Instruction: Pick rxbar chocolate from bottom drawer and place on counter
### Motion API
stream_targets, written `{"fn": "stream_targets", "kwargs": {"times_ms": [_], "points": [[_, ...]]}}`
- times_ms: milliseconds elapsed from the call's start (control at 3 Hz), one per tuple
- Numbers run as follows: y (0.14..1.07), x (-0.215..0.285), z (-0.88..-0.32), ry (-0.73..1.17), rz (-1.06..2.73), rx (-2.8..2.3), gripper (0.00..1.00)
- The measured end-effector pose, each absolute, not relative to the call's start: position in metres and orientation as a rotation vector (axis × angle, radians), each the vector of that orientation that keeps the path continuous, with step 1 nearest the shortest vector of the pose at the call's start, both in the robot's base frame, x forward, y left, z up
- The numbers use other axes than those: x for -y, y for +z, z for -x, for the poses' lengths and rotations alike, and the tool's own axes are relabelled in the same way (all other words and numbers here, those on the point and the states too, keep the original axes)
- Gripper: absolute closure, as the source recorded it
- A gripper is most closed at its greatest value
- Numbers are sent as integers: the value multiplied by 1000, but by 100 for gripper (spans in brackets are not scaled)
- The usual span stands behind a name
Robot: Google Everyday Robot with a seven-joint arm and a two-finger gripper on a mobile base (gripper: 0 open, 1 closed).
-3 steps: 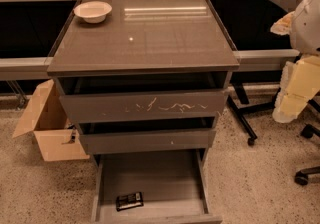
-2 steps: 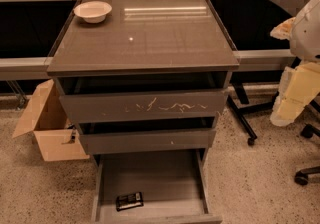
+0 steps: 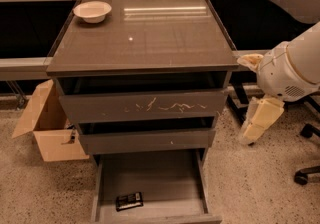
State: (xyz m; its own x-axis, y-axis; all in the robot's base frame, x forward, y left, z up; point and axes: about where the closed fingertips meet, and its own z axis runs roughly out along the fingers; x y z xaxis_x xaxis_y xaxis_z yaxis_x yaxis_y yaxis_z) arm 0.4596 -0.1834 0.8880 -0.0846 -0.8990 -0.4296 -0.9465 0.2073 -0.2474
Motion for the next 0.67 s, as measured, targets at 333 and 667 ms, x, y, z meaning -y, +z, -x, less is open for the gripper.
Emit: {"fn": "stream_targets", "kwargs": {"times_ms": [333, 667], "points": [[888, 183, -460, 128, 1707, -1999, 0], [886, 182, -459, 138, 1702, -1986, 0]]}}
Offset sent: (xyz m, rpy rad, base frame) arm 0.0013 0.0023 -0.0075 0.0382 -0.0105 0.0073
